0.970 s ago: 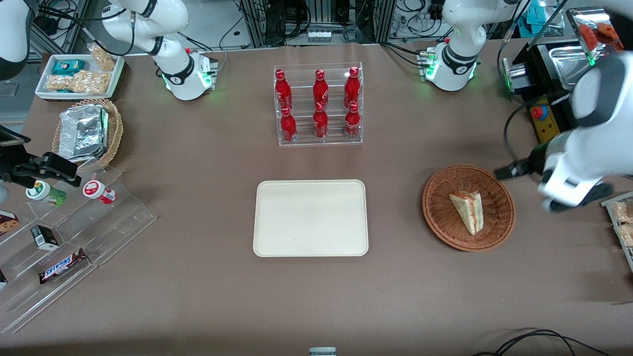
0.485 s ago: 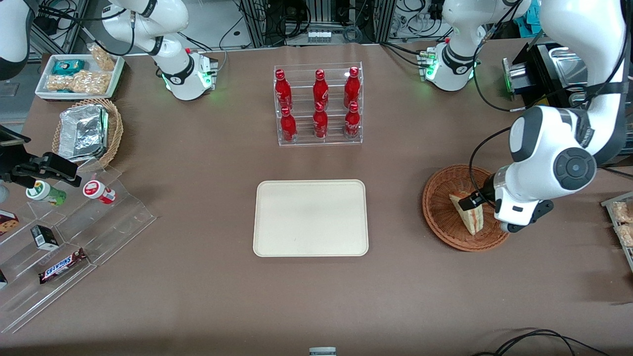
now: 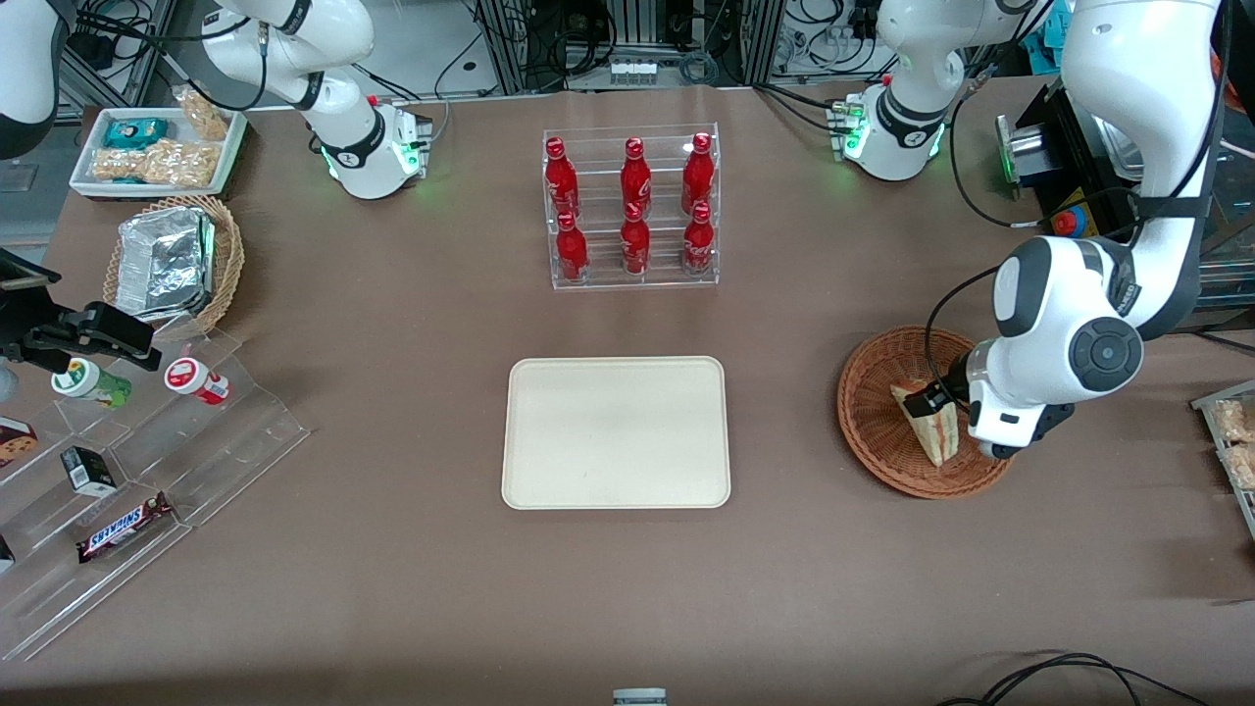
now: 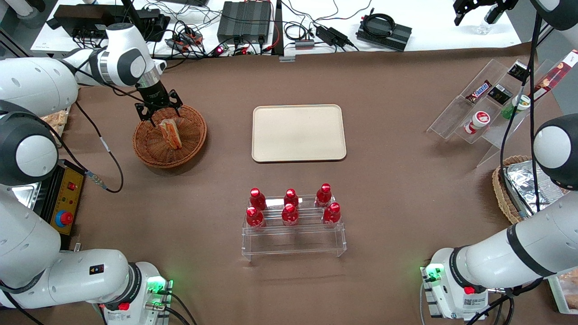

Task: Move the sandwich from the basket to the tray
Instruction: 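Close the left gripper on the sandwich and lift it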

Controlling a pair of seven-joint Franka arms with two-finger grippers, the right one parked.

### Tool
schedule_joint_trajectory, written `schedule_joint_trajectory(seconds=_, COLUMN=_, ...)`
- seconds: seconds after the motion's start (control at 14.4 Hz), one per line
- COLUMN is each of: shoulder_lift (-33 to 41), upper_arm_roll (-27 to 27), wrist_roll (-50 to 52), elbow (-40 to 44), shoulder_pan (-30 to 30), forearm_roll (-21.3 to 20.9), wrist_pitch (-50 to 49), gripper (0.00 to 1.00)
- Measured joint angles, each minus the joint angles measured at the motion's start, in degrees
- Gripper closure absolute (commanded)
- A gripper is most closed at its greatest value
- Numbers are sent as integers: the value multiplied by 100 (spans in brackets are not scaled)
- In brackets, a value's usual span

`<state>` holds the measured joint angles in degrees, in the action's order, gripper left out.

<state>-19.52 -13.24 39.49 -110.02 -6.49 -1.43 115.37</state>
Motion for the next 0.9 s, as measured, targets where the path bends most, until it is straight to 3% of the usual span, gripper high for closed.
schedule_joint_trajectory(seconds=0.49, shoulder_lift=-279, upper_arm_roll=142, wrist_roll=0, elbow=-553, shoulder_pan=-6, forearm_roll=-1, wrist_pitch=1159, gripper=2)
schedule_joint_trajectory(seconds=0.62, shoulder_lift=-303, upper_arm_roll=142, wrist_roll=0, elbow=-556, shoulder_pan=-6, forearm_roll=-1, wrist_pitch=1174, gripper=50)
schedule_joint_trajectory(seconds=0.76, shoulder_lift=-301, upper_arm_roll=143, wrist_roll=0, elbow=-537, shoulder_pan=-9, forearm_roll=-1, wrist_pitch=1174, gripper=81)
schedule_joint_trajectory(seconds=0.9, shoulder_lift=-278, upper_arm_roll=151, wrist_roll=16, elbow=-504, shoulder_pan=-38, forearm_roll=-1, wrist_pitch=1174, gripper=92)
